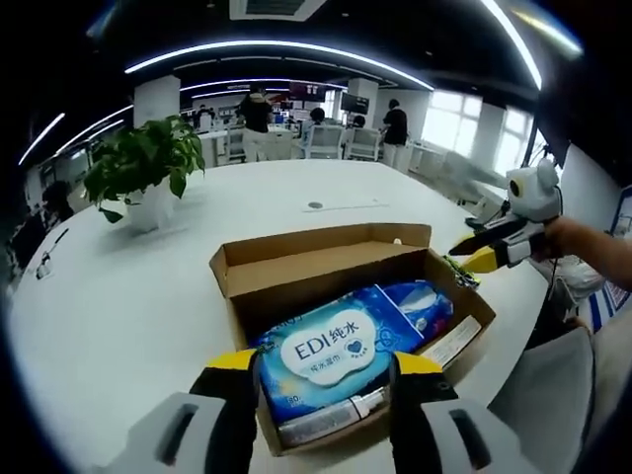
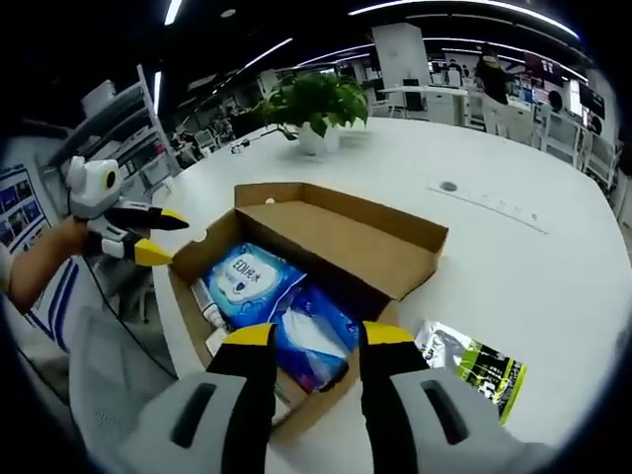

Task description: Operate the shoe box by opening the lid, removing the specified soft item, and placing it in the target area until the item is outside and the box remains undamaged.

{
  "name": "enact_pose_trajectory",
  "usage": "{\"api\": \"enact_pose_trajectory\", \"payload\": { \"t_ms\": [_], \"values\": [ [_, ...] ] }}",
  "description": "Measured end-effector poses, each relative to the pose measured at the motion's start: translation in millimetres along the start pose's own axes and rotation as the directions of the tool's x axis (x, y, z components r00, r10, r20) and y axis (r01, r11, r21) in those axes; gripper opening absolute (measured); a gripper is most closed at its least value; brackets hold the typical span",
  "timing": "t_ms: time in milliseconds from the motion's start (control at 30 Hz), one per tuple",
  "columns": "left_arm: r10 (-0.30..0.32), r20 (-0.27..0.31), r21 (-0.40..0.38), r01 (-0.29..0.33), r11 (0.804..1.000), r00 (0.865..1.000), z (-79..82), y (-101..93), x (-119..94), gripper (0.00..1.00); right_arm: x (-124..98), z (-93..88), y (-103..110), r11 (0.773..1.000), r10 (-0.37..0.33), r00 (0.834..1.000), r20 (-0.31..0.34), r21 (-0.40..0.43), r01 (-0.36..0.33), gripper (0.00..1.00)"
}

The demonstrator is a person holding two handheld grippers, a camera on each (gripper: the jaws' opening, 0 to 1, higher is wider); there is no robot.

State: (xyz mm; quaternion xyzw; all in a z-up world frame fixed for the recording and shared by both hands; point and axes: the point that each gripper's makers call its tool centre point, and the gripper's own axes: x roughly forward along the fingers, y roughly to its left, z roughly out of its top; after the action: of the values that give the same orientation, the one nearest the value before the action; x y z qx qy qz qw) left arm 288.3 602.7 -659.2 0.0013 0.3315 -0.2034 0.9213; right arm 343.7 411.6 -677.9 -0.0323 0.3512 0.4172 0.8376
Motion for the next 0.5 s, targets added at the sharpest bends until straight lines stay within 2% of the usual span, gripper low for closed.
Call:
{"api": "enact_pose_trajectory", "payload": {
  "t_ms": [500],
  "values": [
    [-0.013,0.028,0.008,0.013,1.0,1.0,-2.2,-0.7,-5,0.64,52,-6.1,26,0.996,0.063,0.996,-0.07,-0.063,-0.067,0.29]
  ]
}}
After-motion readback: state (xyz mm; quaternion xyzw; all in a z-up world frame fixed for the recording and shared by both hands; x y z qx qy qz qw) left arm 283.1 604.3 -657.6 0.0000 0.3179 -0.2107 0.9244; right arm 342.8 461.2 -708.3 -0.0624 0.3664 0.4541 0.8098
